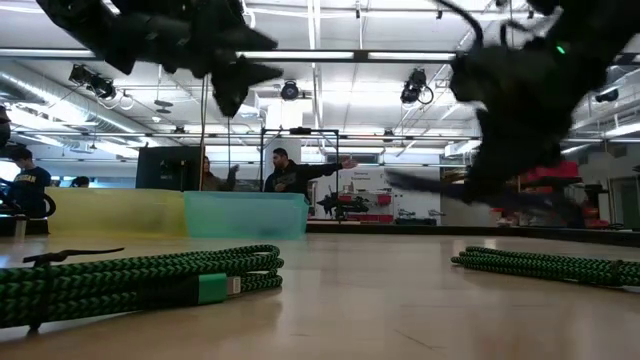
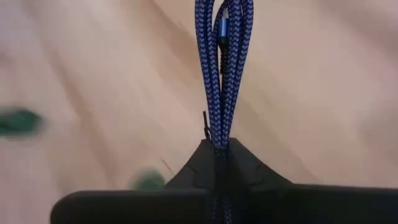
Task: Pick & Place USB Port
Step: Put the purple charger cable into the green bin
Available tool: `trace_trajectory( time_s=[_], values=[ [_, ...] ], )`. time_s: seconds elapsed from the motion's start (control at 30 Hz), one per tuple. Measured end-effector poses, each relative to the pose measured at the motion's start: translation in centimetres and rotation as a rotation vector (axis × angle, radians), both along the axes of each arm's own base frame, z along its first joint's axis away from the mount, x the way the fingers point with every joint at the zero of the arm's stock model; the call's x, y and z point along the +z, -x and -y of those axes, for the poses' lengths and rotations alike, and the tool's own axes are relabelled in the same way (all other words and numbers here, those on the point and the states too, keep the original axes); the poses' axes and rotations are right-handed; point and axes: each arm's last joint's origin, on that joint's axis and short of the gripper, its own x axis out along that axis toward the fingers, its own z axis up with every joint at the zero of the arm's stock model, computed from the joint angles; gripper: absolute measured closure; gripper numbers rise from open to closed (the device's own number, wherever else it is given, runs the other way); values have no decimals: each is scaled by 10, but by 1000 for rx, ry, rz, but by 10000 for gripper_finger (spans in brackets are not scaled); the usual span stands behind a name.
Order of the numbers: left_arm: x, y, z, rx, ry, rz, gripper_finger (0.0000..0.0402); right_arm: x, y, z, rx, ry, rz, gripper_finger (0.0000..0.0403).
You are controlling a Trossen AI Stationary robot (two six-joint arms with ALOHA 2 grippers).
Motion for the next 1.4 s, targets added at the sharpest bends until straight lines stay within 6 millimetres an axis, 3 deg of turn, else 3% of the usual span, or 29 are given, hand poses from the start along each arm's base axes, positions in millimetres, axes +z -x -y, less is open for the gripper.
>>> trace_trajectory(
  time_s=[0.17,0.37,0.5,0.8,1.07,1.4],
  values=[
    [19,-2,6,-32,-77,213,225,48,-21,4,80,125,255,393],
    [28,-1,17,-30,-209,333,225,107,-39,5,172,270,624,393],
    [30,-1,21,71,-290,346,225,126,-44,1,282,314,818,393],
    [36,-5,31,77,-296,496,225,122,-54,3,267,351,858,393],
    [27,-15,33,88,-290,539,225,115,-64,9,284,345,895,393],
    [32,-31,35,84,-283,567,225,109,-70,11,285,333,882,393]
  ],
)
